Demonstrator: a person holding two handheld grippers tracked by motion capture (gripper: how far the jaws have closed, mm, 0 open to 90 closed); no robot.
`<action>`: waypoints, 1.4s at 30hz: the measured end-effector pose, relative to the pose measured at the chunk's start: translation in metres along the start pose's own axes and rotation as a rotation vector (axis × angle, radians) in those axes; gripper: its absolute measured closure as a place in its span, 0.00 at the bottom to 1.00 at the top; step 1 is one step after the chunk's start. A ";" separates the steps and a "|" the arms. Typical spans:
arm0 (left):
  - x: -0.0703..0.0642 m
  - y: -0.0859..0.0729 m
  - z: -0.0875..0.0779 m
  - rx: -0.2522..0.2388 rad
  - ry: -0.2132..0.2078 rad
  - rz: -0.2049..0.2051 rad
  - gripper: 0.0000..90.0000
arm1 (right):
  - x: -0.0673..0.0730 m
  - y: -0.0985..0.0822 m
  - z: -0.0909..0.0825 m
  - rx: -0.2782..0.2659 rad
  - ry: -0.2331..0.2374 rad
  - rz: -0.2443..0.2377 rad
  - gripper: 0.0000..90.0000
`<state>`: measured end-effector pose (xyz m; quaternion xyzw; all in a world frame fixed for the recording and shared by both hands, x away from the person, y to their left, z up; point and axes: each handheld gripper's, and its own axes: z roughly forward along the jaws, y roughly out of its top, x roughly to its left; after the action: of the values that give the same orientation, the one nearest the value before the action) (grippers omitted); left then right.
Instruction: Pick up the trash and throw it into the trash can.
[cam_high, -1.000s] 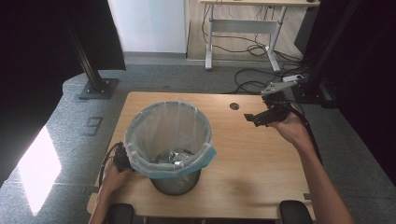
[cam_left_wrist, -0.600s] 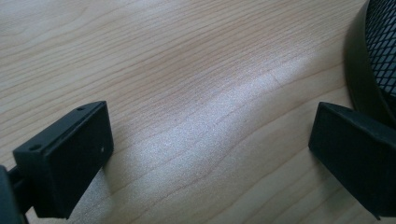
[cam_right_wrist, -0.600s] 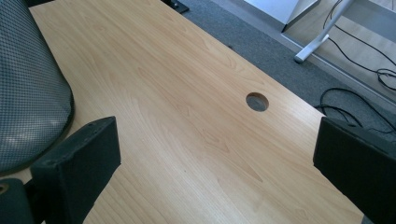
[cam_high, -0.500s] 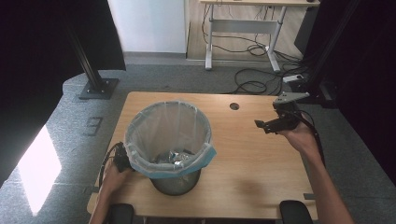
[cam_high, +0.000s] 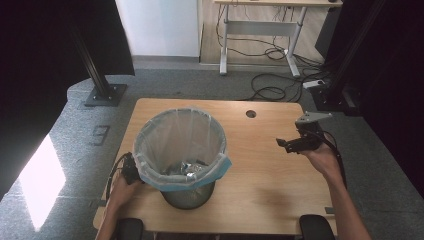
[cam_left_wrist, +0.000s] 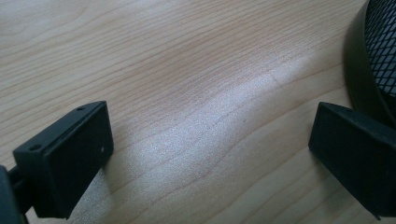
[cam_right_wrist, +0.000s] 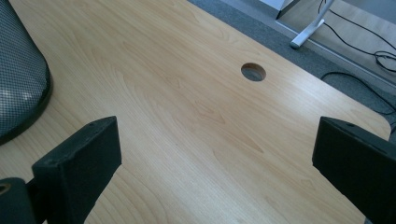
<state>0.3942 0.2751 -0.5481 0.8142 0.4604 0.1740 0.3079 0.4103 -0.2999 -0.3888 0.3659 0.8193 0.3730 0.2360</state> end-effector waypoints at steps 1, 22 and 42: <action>0.000 0.000 0.000 -0.001 0.001 0.000 0.00 | 0.000 -0.003 0.002 0.003 0.001 0.002 0.01; 0.000 0.000 0.000 0.000 0.000 0.000 0.00 | 0.005 -0.065 0.034 0.062 -0.010 0.034 0.01; 0.000 0.000 0.000 -0.001 0.001 0.000 0.00 | 0.025 -0.128 0.068 0.145 0.003 0.048 0.01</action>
<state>0.3942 0.2750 -0.5483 0.8141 0.4603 0.1749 0.3079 0.3858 -0.3092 -0.5339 0.4011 0.8355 0.3189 0.1985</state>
